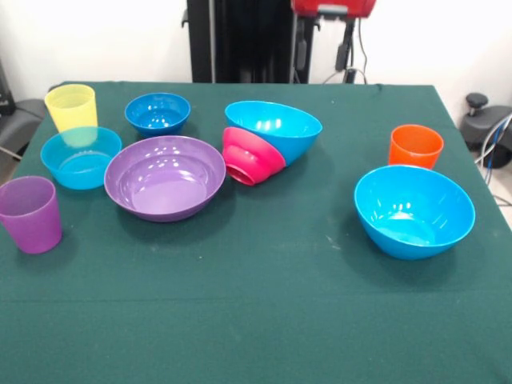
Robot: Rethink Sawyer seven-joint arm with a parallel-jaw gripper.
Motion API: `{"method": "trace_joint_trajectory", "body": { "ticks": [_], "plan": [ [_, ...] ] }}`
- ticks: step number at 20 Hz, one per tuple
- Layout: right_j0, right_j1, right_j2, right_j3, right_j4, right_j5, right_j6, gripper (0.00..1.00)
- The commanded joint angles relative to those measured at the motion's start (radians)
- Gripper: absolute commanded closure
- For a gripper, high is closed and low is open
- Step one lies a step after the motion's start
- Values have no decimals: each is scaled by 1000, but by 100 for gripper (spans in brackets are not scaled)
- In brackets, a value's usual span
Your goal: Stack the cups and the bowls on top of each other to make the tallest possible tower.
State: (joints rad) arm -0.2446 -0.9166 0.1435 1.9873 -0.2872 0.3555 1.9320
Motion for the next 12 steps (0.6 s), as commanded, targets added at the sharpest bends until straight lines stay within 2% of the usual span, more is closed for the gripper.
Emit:
{"method": "trace_joint_trajectory", "body": {
  "ticks": [1, 6, 9, 12],
  "plan": [
    [31, 92, -12, -12, -106, -45, 37, 0],
    [75, 99, -55, -7, -86, -85, 102, 0],
    [47, 86, -28, 3, -52, -36, 76, 0],
    [50, 62, -33, -14, -53, -4, 57, 0]
  ]
}}
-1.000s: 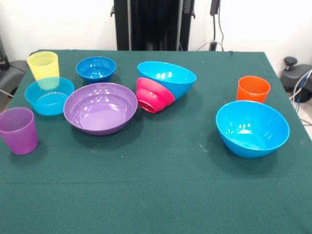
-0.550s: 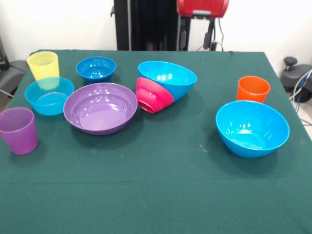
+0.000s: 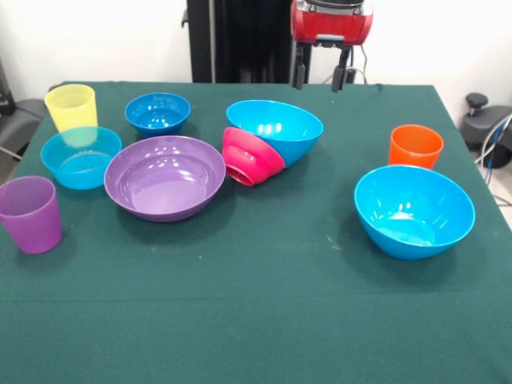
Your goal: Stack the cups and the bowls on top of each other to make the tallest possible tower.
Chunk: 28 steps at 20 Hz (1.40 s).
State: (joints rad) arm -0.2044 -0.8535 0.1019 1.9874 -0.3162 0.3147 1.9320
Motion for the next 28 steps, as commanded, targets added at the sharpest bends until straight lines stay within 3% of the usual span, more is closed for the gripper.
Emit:
{"method": "trace_joint_trajectory", "body": {
  "ticks": [1, 2, 5, 9, 12, 15, 20, 28],
  "plan": [
    [-5, -18, 25, -9, -18, 14, 55, 0],
    [-28, -30, 57, 3, -14, -47, 59, 0],
    [-22, -40, 59, -1, -21, -74, 65, 0],
    [-6, -60, 38, -8, 1, 64, 42, 0],
    [-46, -87, 70, 30, -3, 64, 2, 0],
    [-66, -94, 54, 60, -31, 47, -9, 0],
    [-143, -141, 100, 101, -68, 50, -98, 0],
    [-302, -83, 208, 43, -111, 109, -215, 0]
  ]
}}
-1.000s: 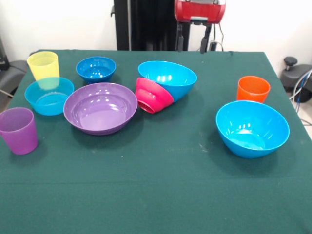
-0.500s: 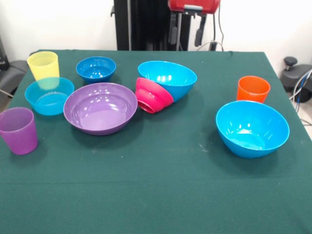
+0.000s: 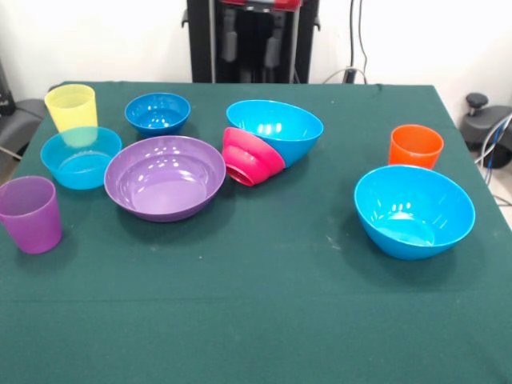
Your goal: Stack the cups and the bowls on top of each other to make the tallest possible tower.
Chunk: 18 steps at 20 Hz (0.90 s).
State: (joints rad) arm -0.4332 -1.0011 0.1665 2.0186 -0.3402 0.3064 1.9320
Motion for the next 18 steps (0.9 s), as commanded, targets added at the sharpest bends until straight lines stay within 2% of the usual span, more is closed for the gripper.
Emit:
{"method": "trace_joint_trajectory", "body": {
  "ticks": [1, 6, 11, 18],
  "plan": [
    [-83, 76, 156, -12, -89, 135, -225, 0],
    [-125, 108, 212, -71, -85, 189, -225, 0],
    [-122, 92, 233, -111, -82, 257, -211, 0],
    [-127, 63, 256, -96, -73, 286, -179, 0]
  ]
}}
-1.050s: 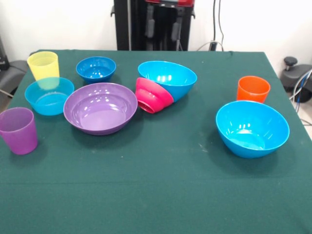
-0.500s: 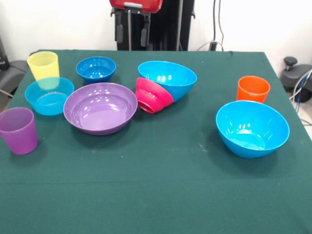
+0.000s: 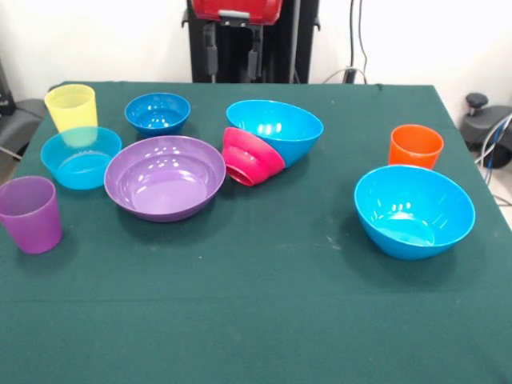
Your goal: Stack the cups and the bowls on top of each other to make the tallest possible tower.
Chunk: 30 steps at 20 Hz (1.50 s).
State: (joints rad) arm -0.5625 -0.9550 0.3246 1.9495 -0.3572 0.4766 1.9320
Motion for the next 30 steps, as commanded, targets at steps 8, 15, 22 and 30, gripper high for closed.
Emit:
{"method": "trace_joint_trajectory", "body": {
  "ticks": [8, 15, 22, 30],
  "plan": [
    [-70, -19, 152, -11, -45, 164, -229, 0],
    [-147, -12, 196, 6, -86, 154, -255, 0],
    [-218, 13, 243, -5, -124, 162, -278, 0],
    [-301, 74, 280, -17, -211, 135, -300, 0]
  ]
}}
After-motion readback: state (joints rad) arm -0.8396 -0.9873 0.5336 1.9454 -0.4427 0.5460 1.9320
